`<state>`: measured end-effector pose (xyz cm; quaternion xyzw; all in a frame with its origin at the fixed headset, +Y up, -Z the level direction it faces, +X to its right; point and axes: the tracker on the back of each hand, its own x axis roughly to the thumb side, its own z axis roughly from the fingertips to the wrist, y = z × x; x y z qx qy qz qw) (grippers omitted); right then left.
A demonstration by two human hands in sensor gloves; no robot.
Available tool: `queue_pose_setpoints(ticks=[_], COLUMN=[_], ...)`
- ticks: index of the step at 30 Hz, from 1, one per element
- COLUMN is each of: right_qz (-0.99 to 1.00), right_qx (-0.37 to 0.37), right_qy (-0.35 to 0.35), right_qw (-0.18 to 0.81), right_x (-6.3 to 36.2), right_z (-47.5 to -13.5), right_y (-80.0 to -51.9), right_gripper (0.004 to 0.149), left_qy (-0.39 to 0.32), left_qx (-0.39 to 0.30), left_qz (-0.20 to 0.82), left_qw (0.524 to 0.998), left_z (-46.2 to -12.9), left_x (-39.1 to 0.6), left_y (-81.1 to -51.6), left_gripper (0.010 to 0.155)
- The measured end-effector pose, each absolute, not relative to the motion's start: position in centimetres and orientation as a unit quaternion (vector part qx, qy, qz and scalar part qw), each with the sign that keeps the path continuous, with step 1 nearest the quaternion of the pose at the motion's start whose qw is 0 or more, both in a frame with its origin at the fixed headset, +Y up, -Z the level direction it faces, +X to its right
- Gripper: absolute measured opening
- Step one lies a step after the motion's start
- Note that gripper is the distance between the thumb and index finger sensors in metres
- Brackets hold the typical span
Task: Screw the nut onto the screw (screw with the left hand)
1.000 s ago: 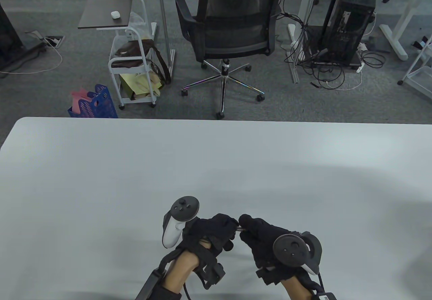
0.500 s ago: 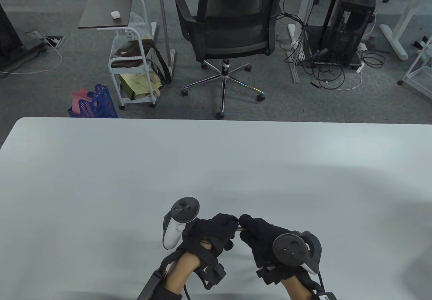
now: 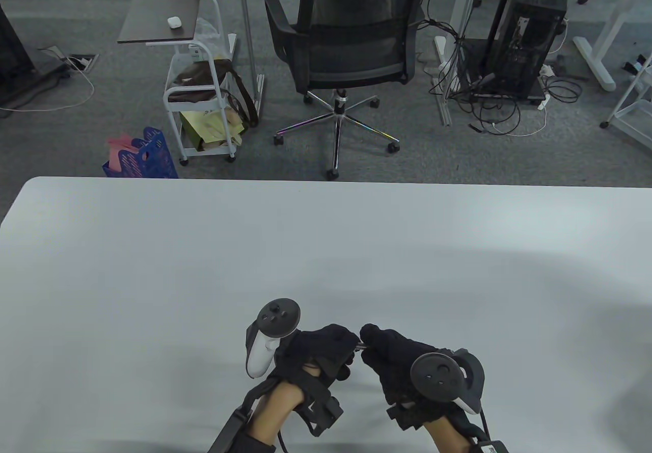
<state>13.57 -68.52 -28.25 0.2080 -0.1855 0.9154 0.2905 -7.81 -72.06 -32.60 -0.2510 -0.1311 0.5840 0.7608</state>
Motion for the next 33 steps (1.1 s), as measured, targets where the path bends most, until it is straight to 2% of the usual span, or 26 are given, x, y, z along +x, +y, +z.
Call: queue_pose_setpoints(ticks=[3,5,10,13,16,22,25,27,29,33], right_qz=[0.914,0.913,0.915,0.914,0.913,0.914,0.914,0.914,0.915,0.916], right_qx=[0.206,0.206,0.209,0.207,0.204,0.204,0.203,0.201,0.2,0.201], right_qy=[-0.187,-0.186,-0.184,-0.184,-0.185,-0.181,-0.181,-0.179,-0.178,-0.174], right_qw=[0.294,0.298,0.293,0.296,0.302,0.302,0.302,0.302,0.302,0.301], right_x=[13.63,13.65,13.55,13.6,13.75,13.68,13.65,13.62,13.59,13.6], right_z=[-28.28,-28.31,-28.31,-28.32,-28.39,-28.39,-28.45,-28.53,-28.54,-28.51], right_y=[-68.49,-68.49,-68.55,-68.53,-68.51,-68.57,-68.5,-68.52,-68.56,-68.6], right_gripper=[0.046,0.046,0.046,0.046,0.046,0.046,0.046,0.046,0.046,0.046], left_qy=[-0.141,-0.127,-0.13,-0.144,-0.131,-0.136,-0.138,-0.125,-0.112,-0.127], left_qx=[-0.265,-0.254,-0.251,-0.267,-0.253,-0.254,-0.267,-0.259,-0.248,-0.267], left_qz=[0.592,0.602,0.591,0.595,0.605,0.59,0.597,0.603,0.599,0.59], left_qw=[0.748,0.747,0.756,0.745,0.743,0.754,0.744,0.744,0.753,0.751], left_z=[-32.64,-32.57,-32.68,-32.65,-32.63,-32.72,-32.75,-32.7,-32.69,-32.84], left_x=[-7.86,-8.04,-7.82,-7.73,-7.95,-7.7,-7.88,-8.15,-8.31,-7.8], left_y=[-72.12,-72.33,-72.21,-72.08,-72.3,-72.06,-72.19,-72.38,-72.43,-72.41], left_gripper=[0.058,0.068,0.057,0.057,0.069,0.056,0.059,0.069,0.065,0.056])
